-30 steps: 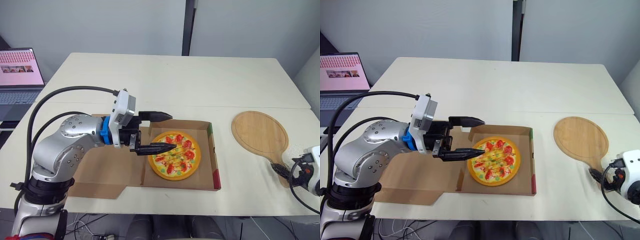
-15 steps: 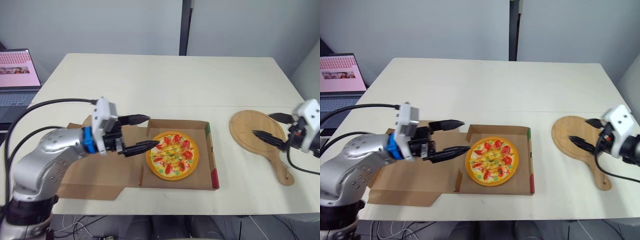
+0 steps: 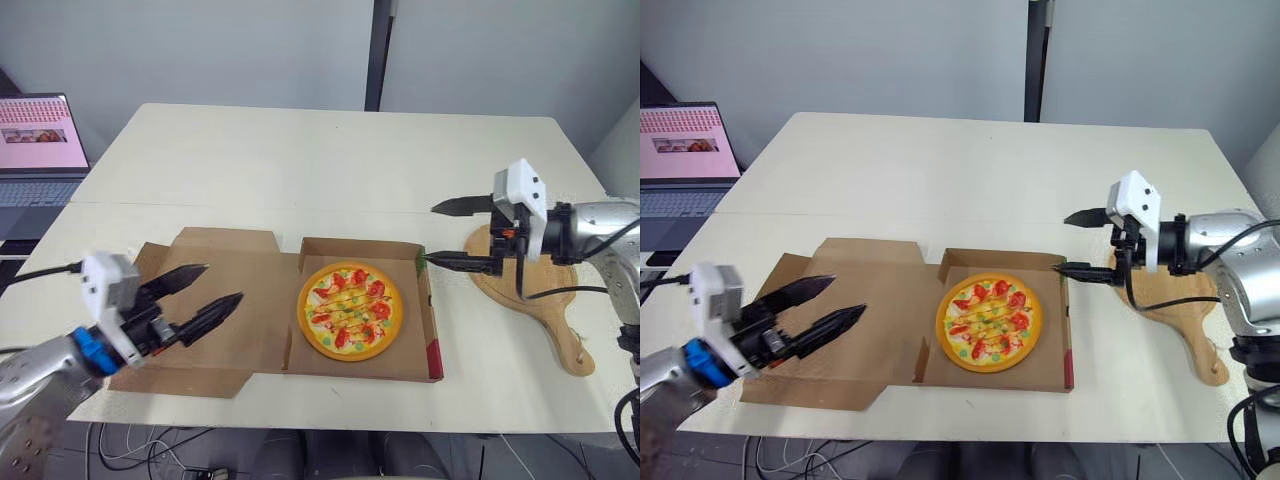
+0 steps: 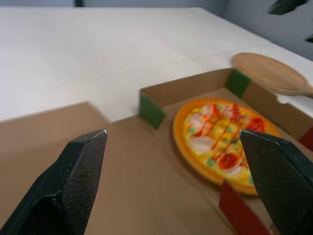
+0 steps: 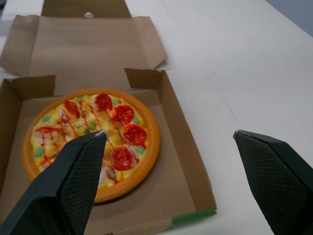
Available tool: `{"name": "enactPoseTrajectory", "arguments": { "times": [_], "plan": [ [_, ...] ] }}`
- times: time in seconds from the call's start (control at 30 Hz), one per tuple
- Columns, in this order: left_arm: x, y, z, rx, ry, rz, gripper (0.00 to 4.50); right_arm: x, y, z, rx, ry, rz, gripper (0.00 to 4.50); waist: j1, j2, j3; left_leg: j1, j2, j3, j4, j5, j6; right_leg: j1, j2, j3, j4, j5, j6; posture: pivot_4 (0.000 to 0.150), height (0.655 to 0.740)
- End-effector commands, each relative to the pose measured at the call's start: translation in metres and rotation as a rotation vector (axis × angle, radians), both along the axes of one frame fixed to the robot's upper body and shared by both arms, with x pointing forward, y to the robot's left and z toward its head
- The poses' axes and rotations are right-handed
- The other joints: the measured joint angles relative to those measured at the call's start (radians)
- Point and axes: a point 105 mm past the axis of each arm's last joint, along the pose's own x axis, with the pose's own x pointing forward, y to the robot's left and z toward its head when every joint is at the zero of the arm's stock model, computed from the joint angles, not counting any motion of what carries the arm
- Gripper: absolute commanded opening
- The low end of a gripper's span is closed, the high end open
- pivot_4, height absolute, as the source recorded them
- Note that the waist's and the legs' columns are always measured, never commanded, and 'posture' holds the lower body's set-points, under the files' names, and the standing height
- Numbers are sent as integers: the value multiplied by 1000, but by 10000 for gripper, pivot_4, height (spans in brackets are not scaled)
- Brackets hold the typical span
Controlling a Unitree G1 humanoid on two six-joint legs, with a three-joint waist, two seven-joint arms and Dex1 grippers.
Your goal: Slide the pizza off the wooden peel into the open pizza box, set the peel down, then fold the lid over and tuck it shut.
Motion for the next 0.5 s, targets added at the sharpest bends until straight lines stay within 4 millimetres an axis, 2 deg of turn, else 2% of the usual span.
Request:
{"name": "enactPoseTrajectory", "arguments": {
  "times": [0.03,0.3,0.43,0.5],
  "plan": [
    [-9,17,-4,-72,33,78,45000,-4,12,12,-2,-56,65,44718,0,0,0,0,0,0,0,0,0,0,0,0,0,0,0,1500,7400],
    [-13,40,-11,-237,70,235,45000,-1,23,18,5,-79,115,44718,1,-1,0,0,-1,0,0,0,0,0,-1,0,0,0,0,1500,7400],
    [-30,50,-12,-311,87,333,45000,-6,29,15,11,-61,153,44718,-6,-1,0,0,0,0,0,0,0,-1,-2,-1,0,0,0,1500,7400],
    [-44,55,-14,-409,119,399,45000,-8,32,14,1,-49,183,44718,-11,-2,0,0,2,0,0,0,0,-1,-4,-1,0,0,0,1500,7400]
  ]
}}
